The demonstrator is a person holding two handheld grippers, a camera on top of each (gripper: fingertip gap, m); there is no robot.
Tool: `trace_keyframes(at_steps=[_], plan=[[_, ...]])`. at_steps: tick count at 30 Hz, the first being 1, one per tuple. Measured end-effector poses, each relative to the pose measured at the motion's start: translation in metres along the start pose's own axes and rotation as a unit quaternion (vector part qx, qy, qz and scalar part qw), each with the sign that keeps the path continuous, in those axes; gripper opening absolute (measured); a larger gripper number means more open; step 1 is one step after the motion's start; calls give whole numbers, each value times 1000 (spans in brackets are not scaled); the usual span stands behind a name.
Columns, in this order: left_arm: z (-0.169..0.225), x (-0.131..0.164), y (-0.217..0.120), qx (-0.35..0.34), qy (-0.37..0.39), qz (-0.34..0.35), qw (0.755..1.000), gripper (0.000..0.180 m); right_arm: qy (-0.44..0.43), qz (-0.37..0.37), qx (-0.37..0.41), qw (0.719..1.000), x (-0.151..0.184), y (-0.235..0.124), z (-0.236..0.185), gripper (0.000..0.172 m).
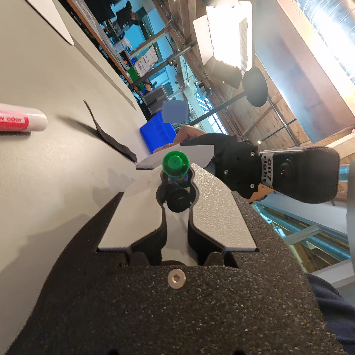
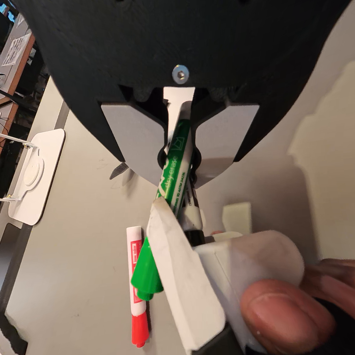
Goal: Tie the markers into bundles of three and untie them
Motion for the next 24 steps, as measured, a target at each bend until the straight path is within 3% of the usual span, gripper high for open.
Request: trace_keyframes(at_steps=[9, 19, 24], plan=[[-3, 5, -5, 41, -90, -65, 993, 20, -17, 14, -47, 999, -1, -4, -11, 29], [-5, 5, -10, 39, -117, -38, 992, 19, -46, 7, -21, 999, -2, -6, -11, 32], [-5, 9, -9, 47, -120, -58, 990, 20, -53, 12, -39, 998, 0, -7, -15, 32]])
Point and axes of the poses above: each gripper's, where its closed fingertips meet, y out along the fingers, x out of its underside, z = x × y across the jaws, the point moved 5 cm from there along -y, back along the fingers, and after that the axes turned 3 degrees about -y, right-handed, at the moved point
